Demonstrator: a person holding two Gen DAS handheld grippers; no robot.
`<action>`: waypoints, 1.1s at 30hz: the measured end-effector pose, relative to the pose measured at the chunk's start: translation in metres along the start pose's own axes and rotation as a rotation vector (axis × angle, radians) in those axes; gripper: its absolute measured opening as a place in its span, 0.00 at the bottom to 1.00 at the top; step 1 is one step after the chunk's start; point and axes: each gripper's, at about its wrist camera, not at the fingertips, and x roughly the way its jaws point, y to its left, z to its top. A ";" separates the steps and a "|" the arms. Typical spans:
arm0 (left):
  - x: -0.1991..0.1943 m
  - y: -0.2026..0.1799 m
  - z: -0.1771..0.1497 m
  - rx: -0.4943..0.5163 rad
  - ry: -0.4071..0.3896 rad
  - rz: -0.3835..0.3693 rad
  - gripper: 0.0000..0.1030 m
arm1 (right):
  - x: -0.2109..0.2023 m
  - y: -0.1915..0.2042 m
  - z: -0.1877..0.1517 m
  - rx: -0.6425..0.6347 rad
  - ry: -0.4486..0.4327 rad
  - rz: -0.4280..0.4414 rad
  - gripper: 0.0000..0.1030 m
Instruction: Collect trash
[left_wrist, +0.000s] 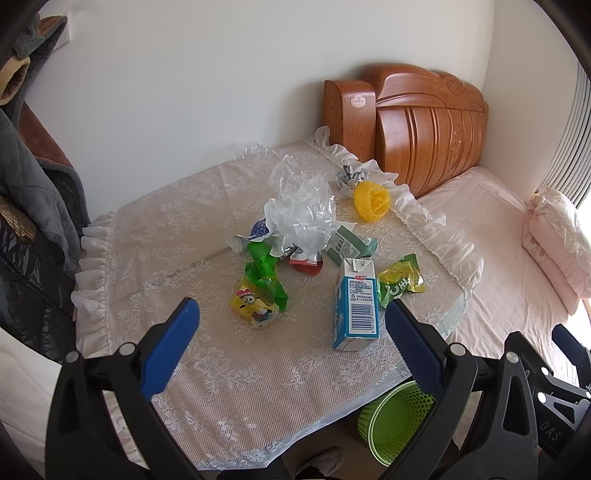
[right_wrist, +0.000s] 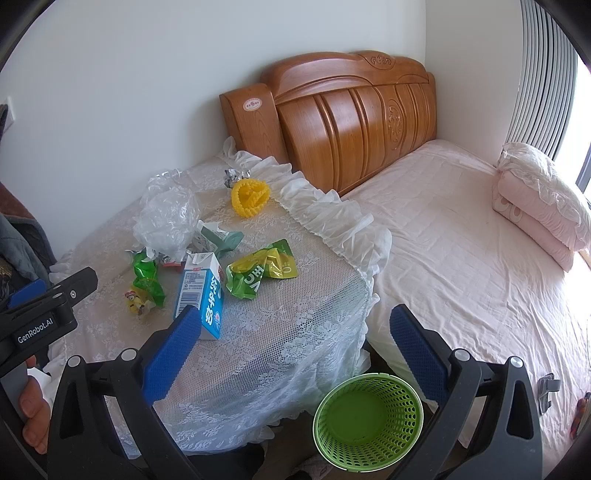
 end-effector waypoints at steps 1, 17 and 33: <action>0.000 0.000 0.000 0.000 0.000 0.000 0.94 | 0.000 0.000 0.000 -0.001 0.000 0.000 0.98; 0.016 0.026 -0.008 -0.005 0.045 0.028 0.94 | 0.020 0.005 -0.003 0.005 0.044 0.033 0.98; 0.089 0.087 -0.040 -0.005 0.212 0.016 0.94 | 0.093 0.046 -0.037 -0.013 0.219 0.077 0.98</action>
